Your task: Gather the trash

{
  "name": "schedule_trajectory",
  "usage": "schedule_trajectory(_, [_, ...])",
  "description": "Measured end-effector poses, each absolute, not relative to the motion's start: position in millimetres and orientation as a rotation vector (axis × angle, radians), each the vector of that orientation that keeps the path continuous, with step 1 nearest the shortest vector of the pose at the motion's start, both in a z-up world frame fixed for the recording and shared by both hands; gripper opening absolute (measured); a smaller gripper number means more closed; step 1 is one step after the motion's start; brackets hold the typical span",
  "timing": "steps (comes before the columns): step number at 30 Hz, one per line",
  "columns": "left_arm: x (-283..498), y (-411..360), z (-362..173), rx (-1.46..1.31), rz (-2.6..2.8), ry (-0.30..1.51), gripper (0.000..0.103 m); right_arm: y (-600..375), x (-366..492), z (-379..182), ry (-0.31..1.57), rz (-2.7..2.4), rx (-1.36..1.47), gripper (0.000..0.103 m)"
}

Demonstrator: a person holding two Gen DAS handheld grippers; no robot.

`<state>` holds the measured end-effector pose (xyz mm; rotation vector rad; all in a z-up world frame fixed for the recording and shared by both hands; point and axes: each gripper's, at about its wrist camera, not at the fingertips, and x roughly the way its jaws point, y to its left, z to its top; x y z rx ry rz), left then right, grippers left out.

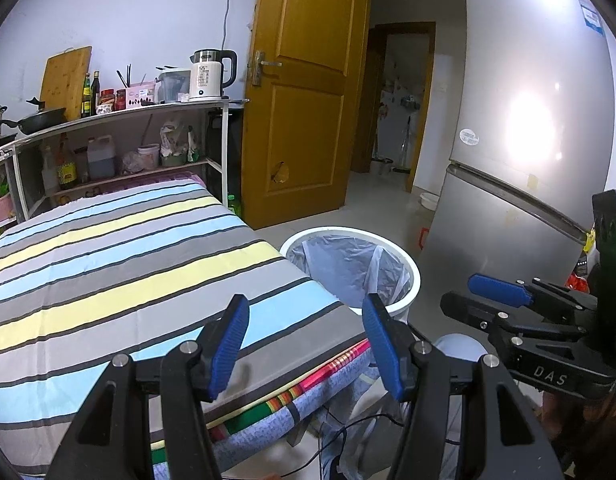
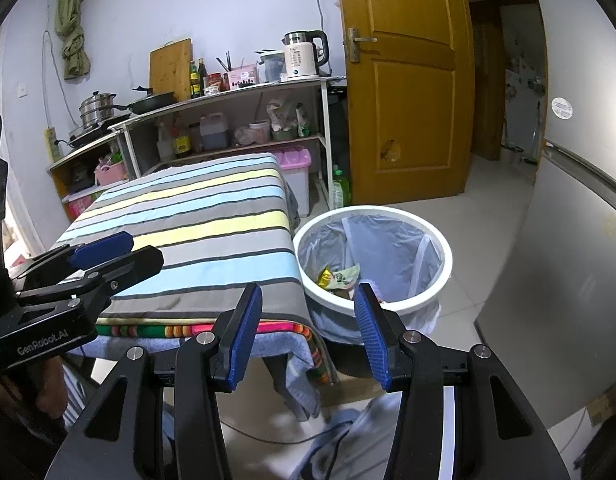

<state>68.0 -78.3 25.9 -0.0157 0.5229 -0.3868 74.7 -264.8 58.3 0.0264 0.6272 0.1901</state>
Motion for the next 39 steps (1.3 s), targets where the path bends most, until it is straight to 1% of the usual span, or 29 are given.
schedule_trajectory(39, [67.9, -82.2, 20.6, -0.027, -0.384, 0.55, 0.061, -261.9, 72.2, 60.8, 0.631, 0.187, 0.026, 0.049])
